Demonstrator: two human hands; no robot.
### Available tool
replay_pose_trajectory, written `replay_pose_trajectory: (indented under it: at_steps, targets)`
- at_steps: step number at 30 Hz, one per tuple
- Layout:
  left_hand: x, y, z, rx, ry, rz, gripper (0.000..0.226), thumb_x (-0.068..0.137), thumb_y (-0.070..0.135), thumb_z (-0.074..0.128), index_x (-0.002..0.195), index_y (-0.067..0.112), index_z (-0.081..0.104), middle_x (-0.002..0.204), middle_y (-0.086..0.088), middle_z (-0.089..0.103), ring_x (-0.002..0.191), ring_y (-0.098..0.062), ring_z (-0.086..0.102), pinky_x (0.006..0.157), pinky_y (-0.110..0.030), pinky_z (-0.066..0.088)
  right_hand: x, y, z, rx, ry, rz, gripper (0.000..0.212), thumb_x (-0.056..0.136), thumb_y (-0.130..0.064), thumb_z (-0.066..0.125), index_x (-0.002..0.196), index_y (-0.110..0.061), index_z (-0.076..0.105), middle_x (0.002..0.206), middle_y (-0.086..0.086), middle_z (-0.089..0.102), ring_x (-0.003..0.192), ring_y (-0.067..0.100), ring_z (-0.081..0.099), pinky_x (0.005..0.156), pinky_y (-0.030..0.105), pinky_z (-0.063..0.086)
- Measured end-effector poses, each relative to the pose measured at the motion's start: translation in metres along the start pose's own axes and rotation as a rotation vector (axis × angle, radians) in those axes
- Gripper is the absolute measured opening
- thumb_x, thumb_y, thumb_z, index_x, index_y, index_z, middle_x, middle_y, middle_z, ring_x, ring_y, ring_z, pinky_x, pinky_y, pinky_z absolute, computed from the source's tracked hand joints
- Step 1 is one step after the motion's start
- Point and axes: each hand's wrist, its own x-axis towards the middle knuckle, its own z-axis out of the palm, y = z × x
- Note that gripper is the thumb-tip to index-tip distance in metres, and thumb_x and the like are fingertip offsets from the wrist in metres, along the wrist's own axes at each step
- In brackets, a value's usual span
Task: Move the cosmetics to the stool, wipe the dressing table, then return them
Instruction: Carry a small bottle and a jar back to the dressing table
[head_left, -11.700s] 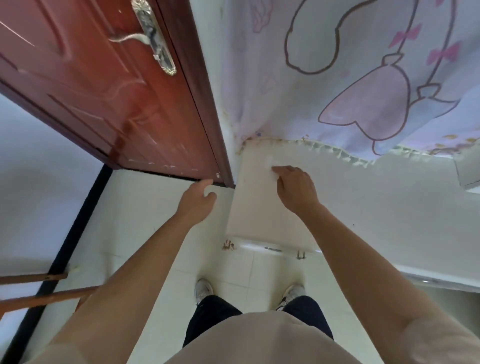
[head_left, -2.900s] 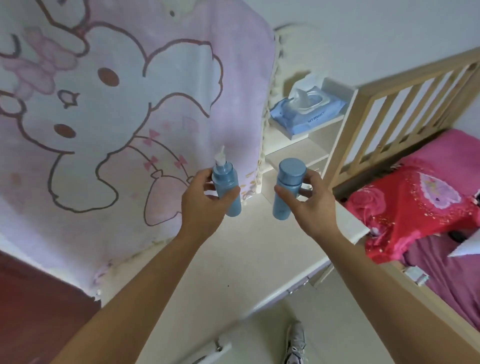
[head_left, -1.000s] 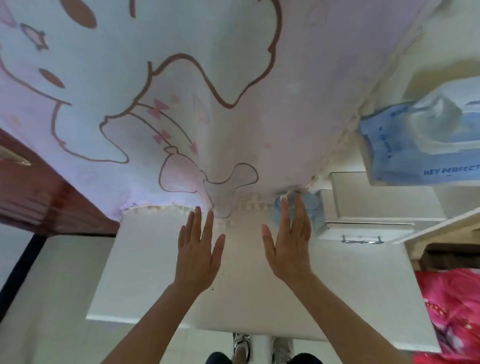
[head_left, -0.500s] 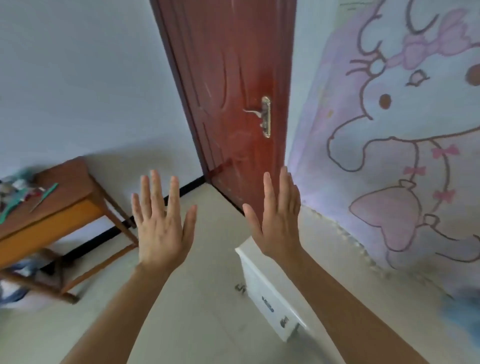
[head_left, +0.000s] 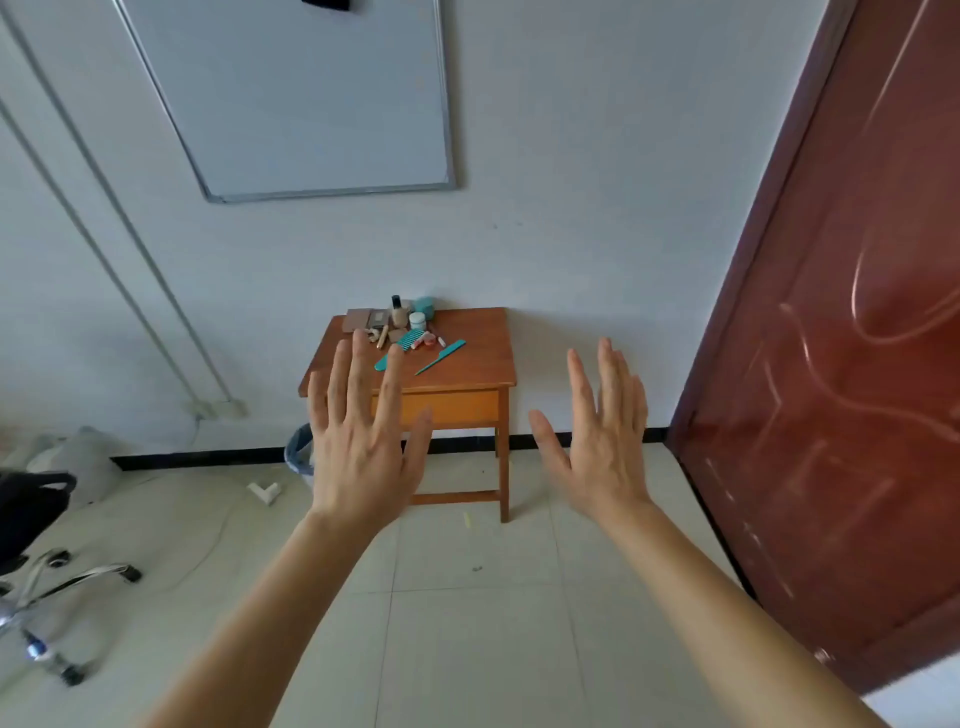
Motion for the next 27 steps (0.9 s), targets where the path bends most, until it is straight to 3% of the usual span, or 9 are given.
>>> replay_pose_trajectory:
  at_steps: [8,13,17,24,27]
  targets:
    - [0.064,-0.081,0.090,0.039,-0.097,-0.136,0.067,0.098,0.046,0.035,0.156,0.017,0.019,0.163,-0.013,0.006,0.151,-0.029,0.005,0.119,-0.047,0.004,0.092,-0.007,0.139,0.088,-0.086,-0.053,0.075,0.099,-0.057,0.040,0.158,-0.018,0.016,0.166,0.012,0.002,0.153,0.030,0.005,0.121,0.052,0.013]
    - [0.144,-0.117,0.171,0.083,-0.193,-0.152,0.067,0.099,0.051,0.031,0.156,0.019,0.016,0.164,-0.012,0.005,0.151,-0.030,0.007,0.119,-0.050,0.008,0.178,0.018,0.224,0.152,-0.139,-0.031,0.076,0.098,-0.058,0.039,0.159,-0.019,0.012,0.166,0.012,0.003,0.153,0.028,0.006,0.121,0.051,0.015]
    - [0.214,-0.152,0.214,0.107,-0.233,-0.174,0.069,0.099,0.048,0.040,0.157,0.026,0.007,0.164,-0.007,-0.001,0.151,-0.026,0.003,0.120,-0.053,0.011,0.259,0.033,0.275,0.171,-0.163,-0.035,0.076,0.099,-0.059,0.035,0.159,-0.020,0.009,0.166,0.011,0.002,0.153,0.028,0.004,0.121,0.049,0.017]
    - [0.296,-0.222,0.282,0.084,-0.299,-0.282,0.066,0.099,0.057,0.025,0.155,0.034,-0.001,0.160,0.005,-0.018,0.151,-0.023,-0.002,0.120,-0.048,0.005,0.379,0.019,0.377,0.168,-0.286,-0.055,0.075,0.097,-0.069,0.017,0.157,-0.025,0.006,0.166,0.010,0.002,0.152,0.030,0.007,0.118,0.044,0.014]
    - [0.319,-0.257,0.322,0.058,-0.338,-0.329,0.069,0.095,0.062,0.017,0.154,0.037,-0.009,0.157,0.009,-0.027,0.150,-0.020,-0.010,0.120,-0.047,-0.001,0.406,0.013,0.428,0.136,-0.341,-0.083,0.075,0.096,-0.068,0.020,0.157,-0.029,0.001,0.166,0.008,0.001,0.152,0.029,0.007,0.118,0.044,0.015]
